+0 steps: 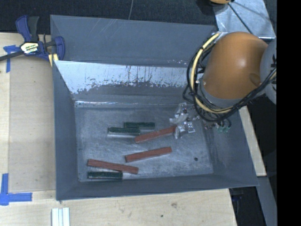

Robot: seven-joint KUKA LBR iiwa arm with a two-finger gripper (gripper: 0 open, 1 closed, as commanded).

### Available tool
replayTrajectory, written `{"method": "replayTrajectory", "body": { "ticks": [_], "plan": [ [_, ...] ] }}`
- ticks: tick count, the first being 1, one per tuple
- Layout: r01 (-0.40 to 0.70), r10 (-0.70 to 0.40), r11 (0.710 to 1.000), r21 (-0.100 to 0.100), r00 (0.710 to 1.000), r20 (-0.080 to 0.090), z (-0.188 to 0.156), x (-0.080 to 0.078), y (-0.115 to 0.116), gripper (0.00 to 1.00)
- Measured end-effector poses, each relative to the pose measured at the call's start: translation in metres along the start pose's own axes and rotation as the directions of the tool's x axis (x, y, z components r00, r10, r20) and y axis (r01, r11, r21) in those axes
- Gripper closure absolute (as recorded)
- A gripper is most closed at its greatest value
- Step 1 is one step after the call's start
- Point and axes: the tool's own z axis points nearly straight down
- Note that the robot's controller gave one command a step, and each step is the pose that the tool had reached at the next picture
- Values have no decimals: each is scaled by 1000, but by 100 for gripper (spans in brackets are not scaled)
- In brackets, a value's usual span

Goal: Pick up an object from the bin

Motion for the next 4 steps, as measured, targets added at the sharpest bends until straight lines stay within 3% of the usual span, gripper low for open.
{"method": "replayTrajectory", "body": {
  "ticks": [1,2,3,4],
  "plan": [
    [-1,1,1000,-1,1000,0,0,0,0,0],
    [-1,1,1000,-1,1000,0,0,0,0,0],
    [-13,13,1000,0,1000,7,53,-9,1,0],
    [22,-22,1000,1,999,24,146,-3,31,100]
  ]
}}
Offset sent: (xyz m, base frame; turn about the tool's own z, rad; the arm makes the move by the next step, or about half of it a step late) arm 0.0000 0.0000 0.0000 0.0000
